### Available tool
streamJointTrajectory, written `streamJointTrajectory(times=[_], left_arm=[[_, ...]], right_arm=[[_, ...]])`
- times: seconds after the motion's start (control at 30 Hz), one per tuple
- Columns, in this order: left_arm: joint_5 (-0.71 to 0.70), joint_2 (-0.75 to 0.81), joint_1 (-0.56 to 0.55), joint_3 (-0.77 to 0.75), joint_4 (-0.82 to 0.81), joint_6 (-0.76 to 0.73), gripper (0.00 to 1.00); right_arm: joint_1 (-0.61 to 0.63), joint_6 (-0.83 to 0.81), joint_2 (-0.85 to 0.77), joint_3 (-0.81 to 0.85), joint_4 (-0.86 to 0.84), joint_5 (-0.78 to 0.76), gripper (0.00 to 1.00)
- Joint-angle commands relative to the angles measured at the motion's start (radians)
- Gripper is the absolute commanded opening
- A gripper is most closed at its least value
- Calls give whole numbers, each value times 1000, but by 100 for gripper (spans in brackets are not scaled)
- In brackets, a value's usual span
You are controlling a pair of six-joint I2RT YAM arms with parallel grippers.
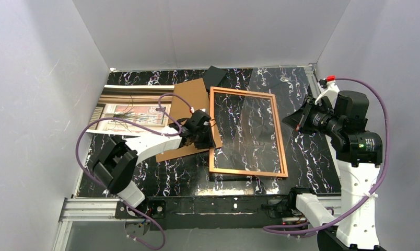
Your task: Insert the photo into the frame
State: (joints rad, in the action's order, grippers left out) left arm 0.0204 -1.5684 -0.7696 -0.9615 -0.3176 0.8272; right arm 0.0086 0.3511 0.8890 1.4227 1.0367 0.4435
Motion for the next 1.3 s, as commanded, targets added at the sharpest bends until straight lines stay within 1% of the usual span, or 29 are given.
streamJointTrajectory(times=[0.0,0.17,0.27,0.4,0.53,0.6,0.63,0.7,0.77,0.8,0.93,1.0,1.07,1.1,1.2,1.27], left_arm=[[-39,-86,-51,-116,29,5,0],[-53,-215,-99,-200,-7,53,0],[-77,-264,-124,-230,-11,73,0],[-129,-311,-145,-219,-40,114,0],[-168,-327,-156,-192,-45,110,1],[-187,-332,-160,-180,-36,103,10],[-193,-331,-161,-173,-33,103,16],[-203,-325,-161,-161,-21,109,36],[-214,-314,-161,-151,5,109,48],[-217,-308,-161,-146,23,107,53],[-214,-279,-167,-132,83,93,67],[-210,-264,-174,-128,96,65,72],[-208,-250,-177,-134,120,27,72],[-204,-246,-177,-141,135,14,70],[-195,-250,-177,-185,216,-21,60],[-178,-269,-177,-209,258,-40,59]], right_arm=[[2,-22,-19,44,-35,-48,1],[2,-38,-38,70,-3,-150,1],[2,-50,-44,76,12,-190,1],[2,-68,-47,80,25,-229,1],[3,-72,-51,71,24,-230,1],[2,-72,-52,63,20,-223,1],[2,-72,-52,62,20,-220,1],[2,-71,-52,56,18,-216,1],[2,-70,-54,52,16,-212,1],[2,-70,-55,48,15,-210,1],[2,-71,-54,34,11,-194,1],[2,-71,-52,28,8,-180,1],[2,-70,-50,24,9,-170,1],[3,-70,-47,25,9,-169,1],[2,-70,-43,34,11,-169,1],[2,-71,-43,39,13,-169,1]])
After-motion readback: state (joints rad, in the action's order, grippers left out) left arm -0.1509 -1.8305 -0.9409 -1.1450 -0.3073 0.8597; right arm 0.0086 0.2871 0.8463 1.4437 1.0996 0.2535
